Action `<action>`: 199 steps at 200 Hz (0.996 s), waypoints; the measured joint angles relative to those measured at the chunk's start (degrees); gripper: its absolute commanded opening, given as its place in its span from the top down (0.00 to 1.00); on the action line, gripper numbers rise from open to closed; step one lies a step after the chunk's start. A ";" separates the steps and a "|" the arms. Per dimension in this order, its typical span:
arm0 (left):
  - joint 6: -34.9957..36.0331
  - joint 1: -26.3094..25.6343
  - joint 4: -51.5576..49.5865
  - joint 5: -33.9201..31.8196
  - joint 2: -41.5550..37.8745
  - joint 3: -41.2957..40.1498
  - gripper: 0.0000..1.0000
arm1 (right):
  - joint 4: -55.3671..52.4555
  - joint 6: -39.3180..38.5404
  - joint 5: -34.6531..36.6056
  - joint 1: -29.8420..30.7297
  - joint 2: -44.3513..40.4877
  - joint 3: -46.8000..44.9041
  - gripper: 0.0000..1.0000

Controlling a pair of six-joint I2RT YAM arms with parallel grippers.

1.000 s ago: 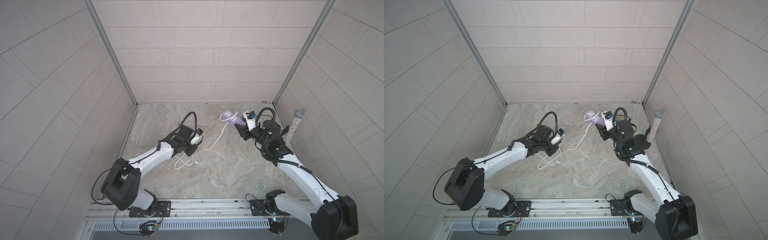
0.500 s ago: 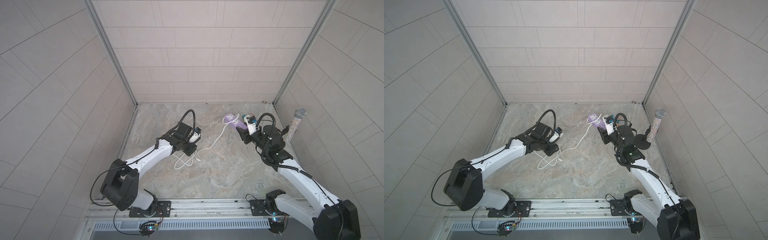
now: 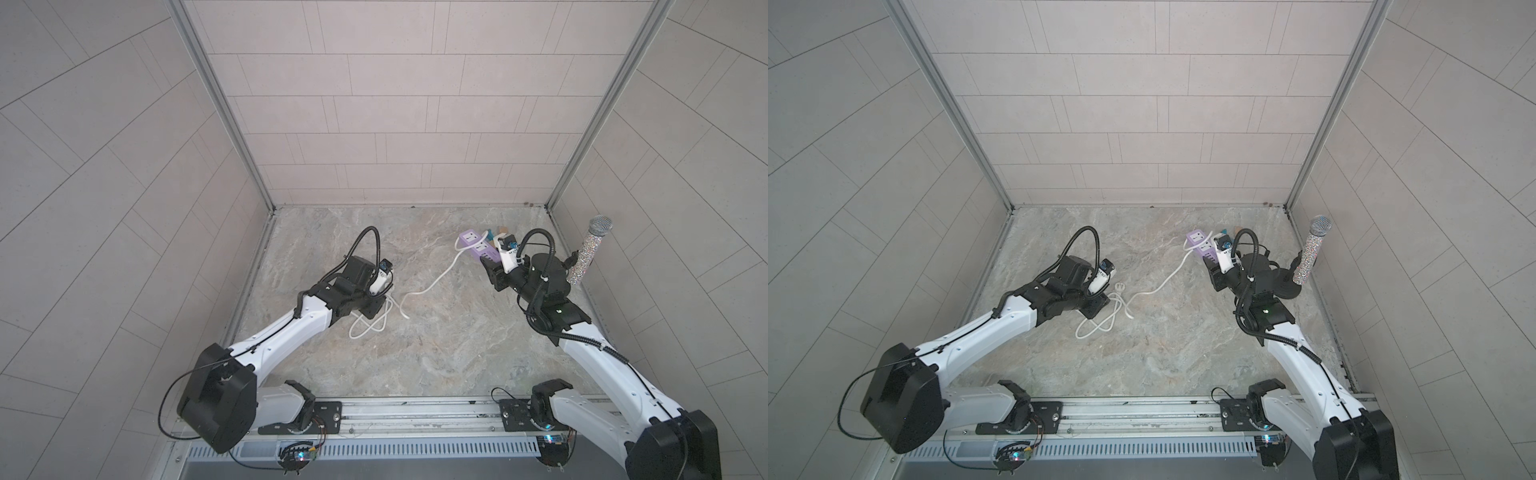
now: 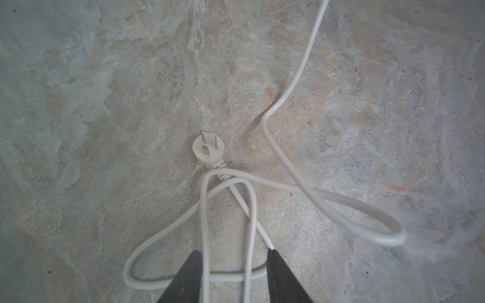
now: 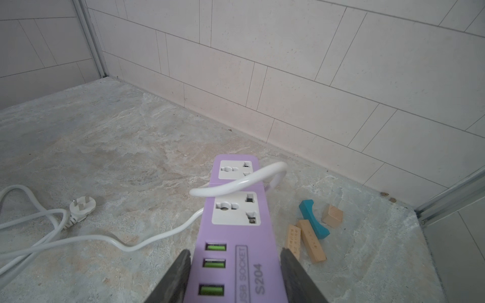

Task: Wrap the cord around the power strip
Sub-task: Place the power strip at the center of the board.

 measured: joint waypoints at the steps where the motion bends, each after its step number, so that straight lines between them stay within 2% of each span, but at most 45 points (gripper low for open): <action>1: 0.00 0.00 0.02 -0.02 0.04 0.07 0.55 | 0.04 0.07 0.02 0.15 0.04 -0.20 1.00; 56: 0.90 0.00 1.90 -2.99 1.18 3.63 0.55 | -0.39 4.46 7.74 11.13 2.60 -5.84 1.00; 96: 2.38 0.00 2.84 -4.52 1.36 3.78 0.55 | 3.23 8.57 14.78 17.44 3.67 -11.23 1.00; 165: 5.09 0.81 2.78 -8.85 1.16 3.89 0.55 | 12.81 14.91 23.32 24.96 10.08 -19.04 1.00; 199: 6.03 1.14 2.80 -9.57 0.76 4.02 0.55 | 13.70 17.73 25.77 26.67 14.36 -18.88 1.00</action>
